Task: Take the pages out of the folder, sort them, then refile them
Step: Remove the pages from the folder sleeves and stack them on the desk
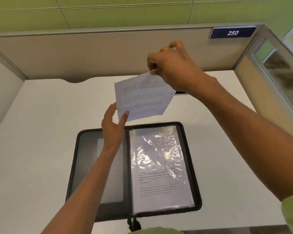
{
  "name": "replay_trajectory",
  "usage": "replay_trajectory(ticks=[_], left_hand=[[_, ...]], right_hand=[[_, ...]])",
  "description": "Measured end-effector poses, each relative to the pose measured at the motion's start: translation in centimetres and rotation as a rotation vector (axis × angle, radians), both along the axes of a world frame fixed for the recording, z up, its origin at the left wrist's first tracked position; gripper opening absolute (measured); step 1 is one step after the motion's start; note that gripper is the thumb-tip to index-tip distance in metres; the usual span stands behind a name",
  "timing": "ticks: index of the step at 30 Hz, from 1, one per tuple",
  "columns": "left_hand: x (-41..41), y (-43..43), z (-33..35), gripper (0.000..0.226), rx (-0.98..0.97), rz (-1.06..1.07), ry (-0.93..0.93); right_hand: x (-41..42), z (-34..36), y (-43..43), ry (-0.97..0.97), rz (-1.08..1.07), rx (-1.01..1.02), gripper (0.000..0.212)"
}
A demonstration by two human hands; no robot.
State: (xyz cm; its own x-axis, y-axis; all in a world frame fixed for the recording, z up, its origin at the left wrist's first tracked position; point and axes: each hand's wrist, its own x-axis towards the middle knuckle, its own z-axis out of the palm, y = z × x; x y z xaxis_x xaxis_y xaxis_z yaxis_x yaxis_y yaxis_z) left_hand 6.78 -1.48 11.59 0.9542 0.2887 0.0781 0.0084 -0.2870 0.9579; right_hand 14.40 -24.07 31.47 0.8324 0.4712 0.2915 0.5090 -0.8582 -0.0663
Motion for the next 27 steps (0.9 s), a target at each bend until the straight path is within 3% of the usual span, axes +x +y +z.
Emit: replay_trajectory(ticks=[4,6,10,13,15,18,27], left_hand=[[-3.1,-0.7,1.4,0.024,-0.213,-0.097,-0.039],[-4.7,-0.9,2.0,0.015,-0.261,-0.072,-0.068],[-7.6,0.4,2.2,0.015,-0.368,0.006,-0.06],[-9.4,2.9,1.6,0.017,-0.393,0.059,-0.027],[-10.4,5.2,0.8,0.012,-0.391,0.099,0.002],[-11.4,9.4,-0.5,0.014,-0.343,0.169,0.075],[-15.0,25.3,-4.9,0.007,0.018,0.288,0.297]], right_hand=[[-2.7,0.8,-1.3,0.017,0.039,0.072,0.005],[-3.6,0.1,-2.3,0.022,0.037,0.189,0.014],[-6.5,-4.0,-3.6,-0.009,-0.1,0.587,0.032],[-9.8,-9.6,-2.3,0.176,-0.242,0.783,0.053],[-12.3,-13.3,0.0,0.352,-0.263,0.832,0.068],[-15.0,-17.1,5.0,0.529,-0.206,0.888,0.075],[-17.7,-24.5,23.4,0.791,-0.041,0.711,0.045]])
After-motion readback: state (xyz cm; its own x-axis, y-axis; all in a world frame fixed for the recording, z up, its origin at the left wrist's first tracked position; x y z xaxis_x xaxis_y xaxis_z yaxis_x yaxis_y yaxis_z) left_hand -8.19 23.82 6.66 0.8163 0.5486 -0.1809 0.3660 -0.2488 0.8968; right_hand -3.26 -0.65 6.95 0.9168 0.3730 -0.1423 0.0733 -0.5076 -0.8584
